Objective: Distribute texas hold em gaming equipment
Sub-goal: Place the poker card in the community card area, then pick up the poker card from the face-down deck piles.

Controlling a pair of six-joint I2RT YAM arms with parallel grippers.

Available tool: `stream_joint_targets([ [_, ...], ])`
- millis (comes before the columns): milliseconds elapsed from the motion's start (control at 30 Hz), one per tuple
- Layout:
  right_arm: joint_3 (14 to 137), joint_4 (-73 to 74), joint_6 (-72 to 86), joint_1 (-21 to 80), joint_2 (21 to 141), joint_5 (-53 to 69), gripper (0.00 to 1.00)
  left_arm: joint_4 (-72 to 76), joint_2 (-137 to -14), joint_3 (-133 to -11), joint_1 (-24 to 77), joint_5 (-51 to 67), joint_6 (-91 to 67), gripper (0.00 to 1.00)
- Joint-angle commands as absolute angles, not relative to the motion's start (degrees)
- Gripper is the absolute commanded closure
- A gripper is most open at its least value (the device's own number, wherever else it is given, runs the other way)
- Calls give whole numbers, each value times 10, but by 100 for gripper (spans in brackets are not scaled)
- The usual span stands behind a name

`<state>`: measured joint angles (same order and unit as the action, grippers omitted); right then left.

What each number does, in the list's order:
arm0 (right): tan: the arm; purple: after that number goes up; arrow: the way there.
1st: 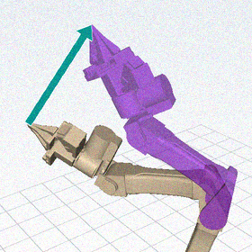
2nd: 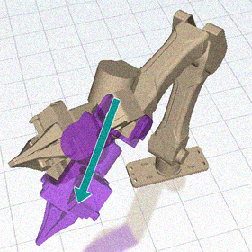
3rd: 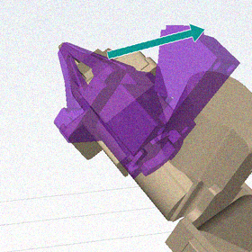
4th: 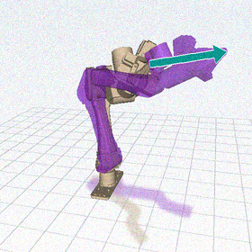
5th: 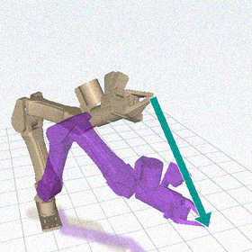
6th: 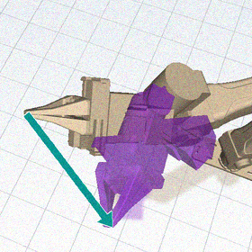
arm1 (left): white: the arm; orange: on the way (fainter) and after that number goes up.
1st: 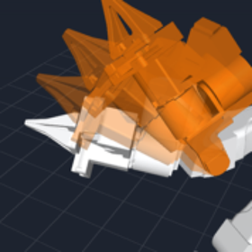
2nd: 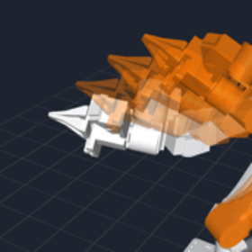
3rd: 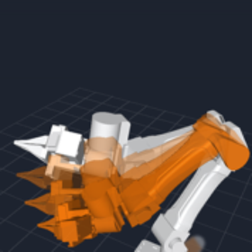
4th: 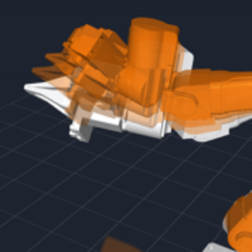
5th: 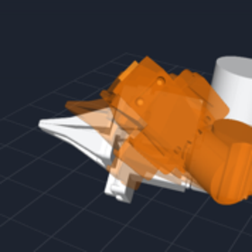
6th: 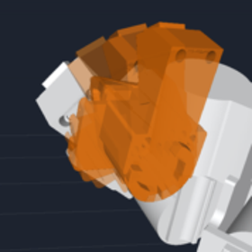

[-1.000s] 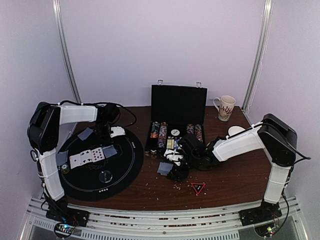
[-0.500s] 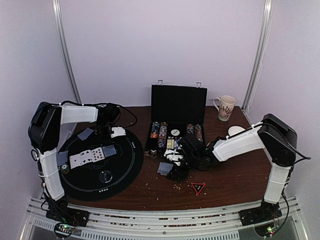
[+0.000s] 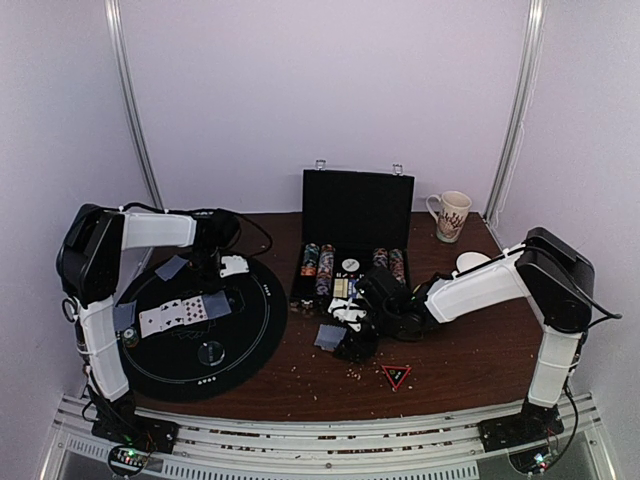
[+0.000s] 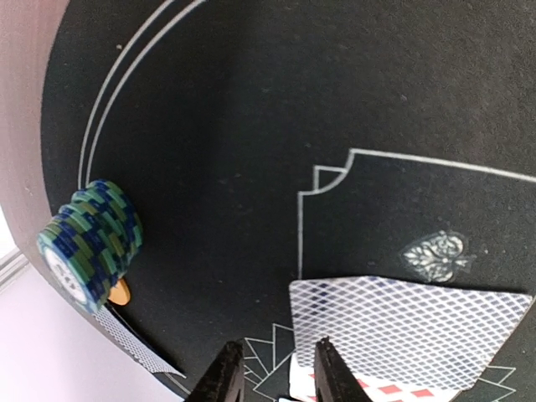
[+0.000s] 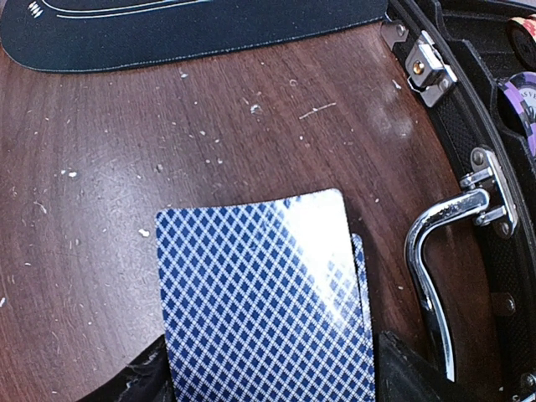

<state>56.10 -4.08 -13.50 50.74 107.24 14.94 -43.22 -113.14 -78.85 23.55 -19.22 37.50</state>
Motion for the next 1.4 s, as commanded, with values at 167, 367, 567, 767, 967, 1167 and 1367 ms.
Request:
stream_joint_targets([
  [167,543,21,-142,509,1090,119,21,-390,-1021,-833,238,-82,298,58],
  [367,545,16,-139,508,1094,117,21,-191,-894,-698,239,205,5,2],
  [567,535,7,-136,509,1086,110,21,115,-864,-465,286,308,-352,23],
  [767,532,3,-133,510,1087,108,21,135,-959,-494,394,312,-387,39],
  [967,530,-3,-127,510,1087,109,21,152,-1059,-529,410,345,-425,49],
  [1167,526,-6,-126,511,1090,111,21,157,-1131,-581,430,356,-422,47],
  [1367,524,-7,-127,511,1087,108,21,122,-1155,-609,440,361,-401,56],
])
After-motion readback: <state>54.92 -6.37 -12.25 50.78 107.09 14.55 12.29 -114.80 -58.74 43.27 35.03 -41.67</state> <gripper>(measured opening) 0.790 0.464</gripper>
